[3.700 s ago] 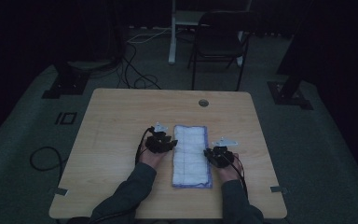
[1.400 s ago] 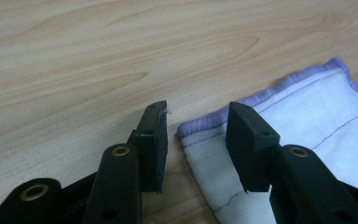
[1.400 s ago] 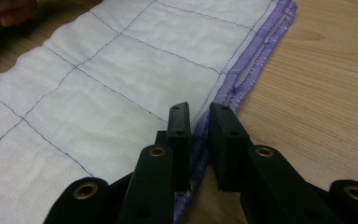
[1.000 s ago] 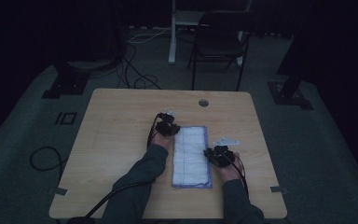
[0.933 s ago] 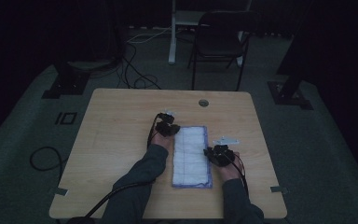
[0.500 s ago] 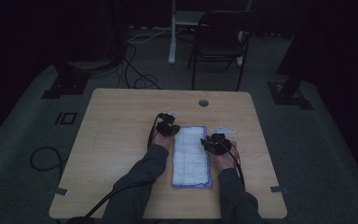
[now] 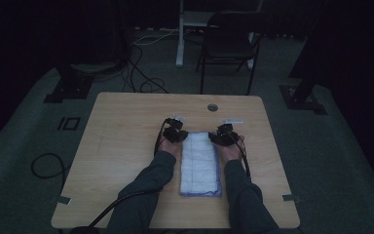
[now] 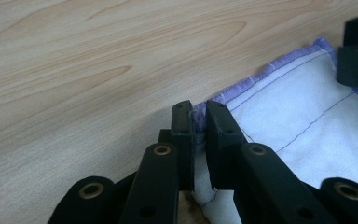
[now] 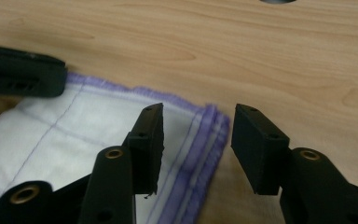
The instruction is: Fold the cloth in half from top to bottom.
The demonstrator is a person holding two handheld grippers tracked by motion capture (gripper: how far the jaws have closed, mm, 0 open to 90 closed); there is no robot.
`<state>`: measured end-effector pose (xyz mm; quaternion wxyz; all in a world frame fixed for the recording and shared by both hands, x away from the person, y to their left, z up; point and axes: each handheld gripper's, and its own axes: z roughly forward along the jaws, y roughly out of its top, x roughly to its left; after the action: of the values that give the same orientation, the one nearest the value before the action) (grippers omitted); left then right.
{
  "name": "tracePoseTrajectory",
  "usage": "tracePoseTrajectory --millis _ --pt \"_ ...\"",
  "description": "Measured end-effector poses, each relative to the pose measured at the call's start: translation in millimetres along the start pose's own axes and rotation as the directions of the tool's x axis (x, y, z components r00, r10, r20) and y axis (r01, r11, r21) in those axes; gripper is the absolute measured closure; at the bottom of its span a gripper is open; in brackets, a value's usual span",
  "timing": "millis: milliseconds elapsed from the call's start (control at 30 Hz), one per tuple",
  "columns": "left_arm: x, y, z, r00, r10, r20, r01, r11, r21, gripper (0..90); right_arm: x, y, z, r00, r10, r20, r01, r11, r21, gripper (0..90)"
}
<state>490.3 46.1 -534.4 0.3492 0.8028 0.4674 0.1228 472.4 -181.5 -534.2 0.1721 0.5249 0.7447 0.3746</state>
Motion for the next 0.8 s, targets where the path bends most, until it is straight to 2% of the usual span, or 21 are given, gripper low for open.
tracePoseTrajectory --millis 100,167,233,267,300,333,367,400,433,467,600,800 --pt "-0.4 0.1 0.1 1.0 0.001 -0.003 -0.001 1.0 -0.001 82.4 1.7 3.4 5.5 0.9999 -0.014 0.01 0.014 1.0 0.014 50.9" --pt "-0.3 -0.1 0.0 1.0 0.002 -0.004 -0.002 1.0 -0.001 81.9 2.3 5.9 13.8 0.9994 -0.022 0.027 0.021 0.999 0.05 50.2" --pt "0.2 -0.4 0.0 1.0 0.003 -0.002 -0.003 1.0 -0.003 81.7 2.6 6.2 14.7 0.9991 -0.028 0.031 0.027 0.999 0.044 51.6" --pt "0.2 -0.4 0.0 1.0 0.004 -0.003 -0.004 1.0 -0.003 81.6 3.8 7.5 14.7 0.999 -0.037 0.026 0.036 0.998 0.057 59.2" --pt "0.2 -0.4 0.0 1.0 0.004 -0.003 -0.004 1.0 -0.003 81.6 3.8 7.5 14.7 0.999 -0.037 0.026 0.036 0.998 0.057 59.2" --pt "-0.2 -0.5 -0.1 1.0 0.001 -0.005 -0.001 1.0 -0.002 81.7 7.5 8.4 14.6 0.9973 -0.07 0.024 0.068 0.995 0.073 65.3" --pt "-0.2 -0.5 -0.1 1.0 0.001 -0.005 -0.001 1.0 -0.002 81.8 7.5 8.4 14.6 0.9973 -0.07 0.024 0.068 0.995 0.073 65.3" --pt "-1.6 0.0 -0.4 1.0 -0.001 -0.008 0.001 1.0 0.003 81.9 7.7 9.7 14.3 0.9984 -0.057 -0.004 0.057 0.995 0.085 74.5" --pt "-1.6 0.0 -0.4 1.0 -0.001 -0.008 0.001 1.0 0.003 82.2 7.7 9.7 14.3 0.9984 -0.057 -0.004 0.057 0.995 0.085 74.5" --pt "-2.1 0.1 -0.6 1.0 0.001 -0.009 -0.001 1.0 0.006 82.5 7.3 10.9 14.3 0.9985 -0.049 -0.025 0.051 0.994 0.098 79.3" --pt "-3.2 0.4 -1.3 0.9999 0.01 -0.012 -0.01 0.9999 0.009 84.2 5.5 11.4 14.6 0.9987 -0.025 -0.046 0.029 0.994 0.103 83.5" --pt "-6.1 4.5 -7.1 0.9993 0.031 -0.022 -0.031 0.9995 -0.008 85.3 5.5 11.7 12.3 0.9991 -0.014 -0.041 0.017 0.997 0.082 85.2"
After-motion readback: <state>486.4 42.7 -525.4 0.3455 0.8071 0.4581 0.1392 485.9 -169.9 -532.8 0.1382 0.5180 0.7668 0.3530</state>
